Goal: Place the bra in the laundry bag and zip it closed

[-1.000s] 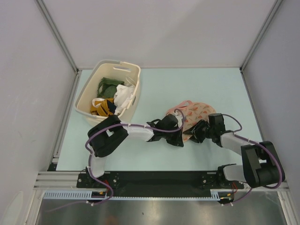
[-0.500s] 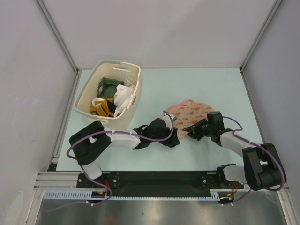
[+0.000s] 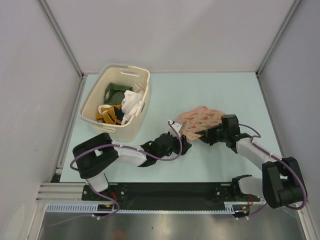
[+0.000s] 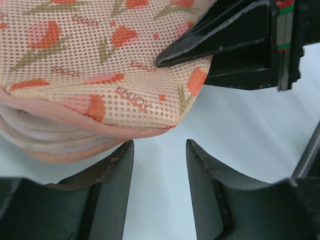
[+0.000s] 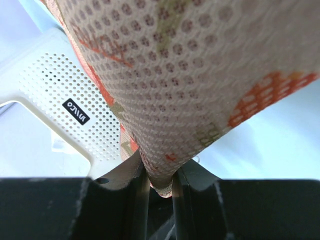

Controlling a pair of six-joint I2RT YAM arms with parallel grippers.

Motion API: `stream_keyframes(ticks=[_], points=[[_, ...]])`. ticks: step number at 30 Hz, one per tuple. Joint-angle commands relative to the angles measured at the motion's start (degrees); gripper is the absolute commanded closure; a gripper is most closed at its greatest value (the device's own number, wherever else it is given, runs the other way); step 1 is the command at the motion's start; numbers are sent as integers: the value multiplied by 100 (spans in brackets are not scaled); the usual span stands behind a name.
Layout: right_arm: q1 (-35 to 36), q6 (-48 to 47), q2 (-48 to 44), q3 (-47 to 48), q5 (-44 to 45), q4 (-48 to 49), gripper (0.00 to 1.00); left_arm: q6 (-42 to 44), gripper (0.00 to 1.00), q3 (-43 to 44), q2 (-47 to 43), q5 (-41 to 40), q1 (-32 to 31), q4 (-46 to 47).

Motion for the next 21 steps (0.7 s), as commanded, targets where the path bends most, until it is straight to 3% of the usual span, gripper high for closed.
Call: stream_keyframes(ticks=[1,18,21], points=[[32,332,-17,333,156,-140,75,156,55,181,391,-731,-165,864],[41,394,54,430,121,-149,75,147,51,621,1069,-1620,-464,1260],[59,438,106,421,68,-71,78,156,58,717,1113,-1690,-473,1217]])
